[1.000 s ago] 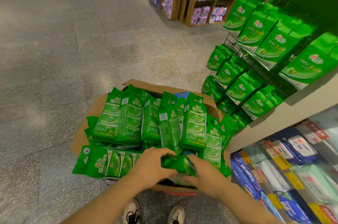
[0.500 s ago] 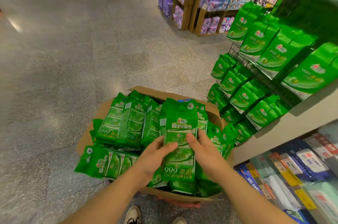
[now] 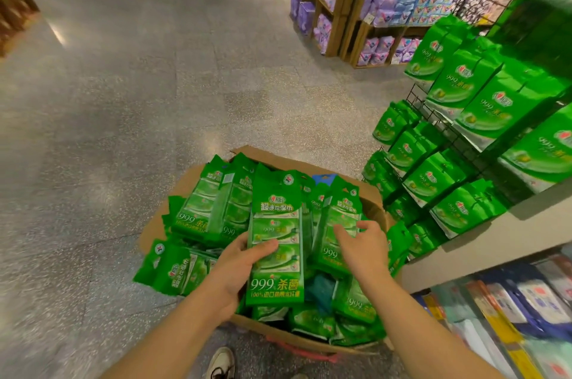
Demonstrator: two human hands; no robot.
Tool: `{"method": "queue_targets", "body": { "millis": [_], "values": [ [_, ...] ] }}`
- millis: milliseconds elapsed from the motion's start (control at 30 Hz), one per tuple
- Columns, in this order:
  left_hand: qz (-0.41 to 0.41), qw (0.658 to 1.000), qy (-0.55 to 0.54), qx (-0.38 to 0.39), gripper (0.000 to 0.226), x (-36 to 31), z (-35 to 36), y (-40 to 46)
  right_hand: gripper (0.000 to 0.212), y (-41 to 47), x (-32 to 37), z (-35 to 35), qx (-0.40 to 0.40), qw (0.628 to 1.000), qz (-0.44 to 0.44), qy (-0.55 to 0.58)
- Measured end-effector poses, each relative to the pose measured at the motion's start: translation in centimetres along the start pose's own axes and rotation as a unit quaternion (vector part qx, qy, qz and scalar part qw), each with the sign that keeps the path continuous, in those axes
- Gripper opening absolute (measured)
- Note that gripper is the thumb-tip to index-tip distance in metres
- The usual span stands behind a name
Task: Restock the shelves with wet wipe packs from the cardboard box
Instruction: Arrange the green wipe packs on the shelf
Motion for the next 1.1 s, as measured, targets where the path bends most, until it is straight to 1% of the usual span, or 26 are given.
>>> {"method": "queue_targets", "body": {
  "millis": [33,100,167,267,333,400,467,600,633,667,733,767,800,867,933,1033,1100],
  "values": [
    [0.003,1.0,-0.004,-0.004,0.043,0.0,-0.2,0.0,0.091,0.5,-0.4,0.4,-0.008,0.999,0.026,-0.028],
    [0.013,1.0,-0.01,-0.012,0.045,0.1,-0.4,0.0,0.106,0.9,-0.7,1.3,0.008,0.994,0.08,-0.079],
    [0.025,0.999,-0.013,-0.023,0.049,0.2,-0.8,-0.1,0.114,0.9,-0.4,1.9,0.024,0.988,0.106,-0.105],
    [0.029,0.999,-0.02,-0.032,0.06,0.3,-1.3,-0.4,0.124,1.1,0.2,2.7,0.029,0.985,0.122,-0.115],
    [0.027,0.999,-0.022,-0.039,0.061,0.3,-1.7,-0.4,0.128,1.3,0.5,3.2,0.031,0.983,0.132,-0.123],
    [0.027,0.998,-0.022,-0.045,0.057,0.4,-2.0,-0.5,0.127,1.6,0.6,3.5,0.03,0.981,0.141,-0.128],
    [0.028,0.998,-0.023,-0.05,0.053,0.5,-2.1,-0.6,0.126,1.9,0.7,3.5,0.022,0.982,0.151,-0.107],
    [0.017,0.998,-0.03,-0.058,0.048,0.9,-2.5,-0.6,0.129,2.3,0.0,3.4,0.032,0.983,0.183,-0.008],
    [0.015,0.998,-0.029,-0.058,0.048,1.1,-2.6,-0.6,0.126,2.3,-0.2,3.1,0.04,0.981,0.187,0.031],
    [0.013,0.998,-0.025,-0.058,0.049,1.2,-2.7,-0.6,0.118,2.1,-0.3,2.7,0.053,0.977,0.188,0.08],
    [0.01,0.998,-0.015,-0.056,0.053,1.4,-2.9,-0.4,0.085,1.2,-0.2,2.0,0.096,0.961,0.182,0.182],
    [0.008,0.998,-0.011,-0.055,0.054,1.6,-2.9,-0.3,0.071,0.8,-0.2,1.8,0.11,0.957,0.16,0.215],
    [0.006,0.999,-0.008,-0.053,0.055,1.7,-2.8,-0.2,0.07,0.0,0.2,1.3,0.114,0.961,0.134,0.214],
    [0.0,0.999,0.002,-0.049,0.053,1.8,-2.5,0.1,0.089,-2.1,1.3,0.5,0.108,0.978,0.054,0.171],
    [0.002,0.999,0.008,-0.049,0.051,1.7,-1.9,0.2,0.098,-4.9,3.1,-0.5,0.104,0.989,-0.023,0.101],
    [0.006,0.999,-0.003,-0.043,0.06,1.5,-0.8,0.4,0.108,-8.6,5.7,-1.0,0.1,0.986,-0.128,0.028],
    [0.01,0.999,-0.029,-0.027,0.068,1.4,-0.1,0.4,0.116,-10.1,6.4,-0.8,0.098,0.982,-0.162,-0.011]
  ]
}}
Point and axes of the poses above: each hand's wrist, its own y-axis towards the middle knuckle, its own z-axis out of the palm, x = y × z, the point moved 1 cm from there along y, towards the middle knuckle, and after that the axes turned 1 degree about y, right-handed, at the moved point
